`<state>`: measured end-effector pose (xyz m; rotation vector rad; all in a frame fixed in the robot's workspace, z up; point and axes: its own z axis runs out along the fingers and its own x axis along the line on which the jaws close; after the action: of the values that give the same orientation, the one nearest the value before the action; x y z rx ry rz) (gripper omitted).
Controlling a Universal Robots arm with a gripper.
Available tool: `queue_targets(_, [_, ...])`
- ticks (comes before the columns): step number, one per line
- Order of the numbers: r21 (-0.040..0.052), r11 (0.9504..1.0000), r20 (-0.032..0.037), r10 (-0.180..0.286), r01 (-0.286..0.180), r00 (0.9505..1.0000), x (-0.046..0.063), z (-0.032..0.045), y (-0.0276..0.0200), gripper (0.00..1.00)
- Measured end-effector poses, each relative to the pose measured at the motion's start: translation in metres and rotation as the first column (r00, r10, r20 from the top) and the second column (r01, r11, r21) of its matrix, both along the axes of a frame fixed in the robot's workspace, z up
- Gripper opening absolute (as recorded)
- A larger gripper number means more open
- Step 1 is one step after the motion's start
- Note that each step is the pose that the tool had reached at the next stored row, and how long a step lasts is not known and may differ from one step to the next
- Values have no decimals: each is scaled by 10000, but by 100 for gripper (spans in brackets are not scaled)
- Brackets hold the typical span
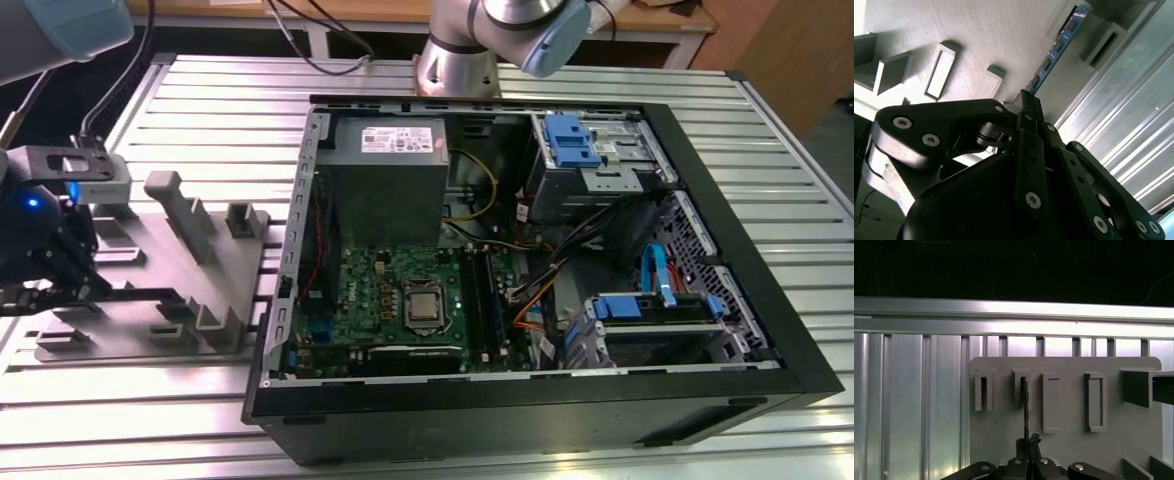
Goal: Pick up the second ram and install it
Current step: 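Pick up the second ram and move it above second insertion slot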
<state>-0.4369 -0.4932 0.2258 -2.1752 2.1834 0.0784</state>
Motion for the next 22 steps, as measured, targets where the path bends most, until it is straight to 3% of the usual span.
queue_targets(10, [-1,10000,-1,0,0,10000,0,173,0,8])
queue_targets(22, [0,10000,0,0,0,10000,0,185,0,8])
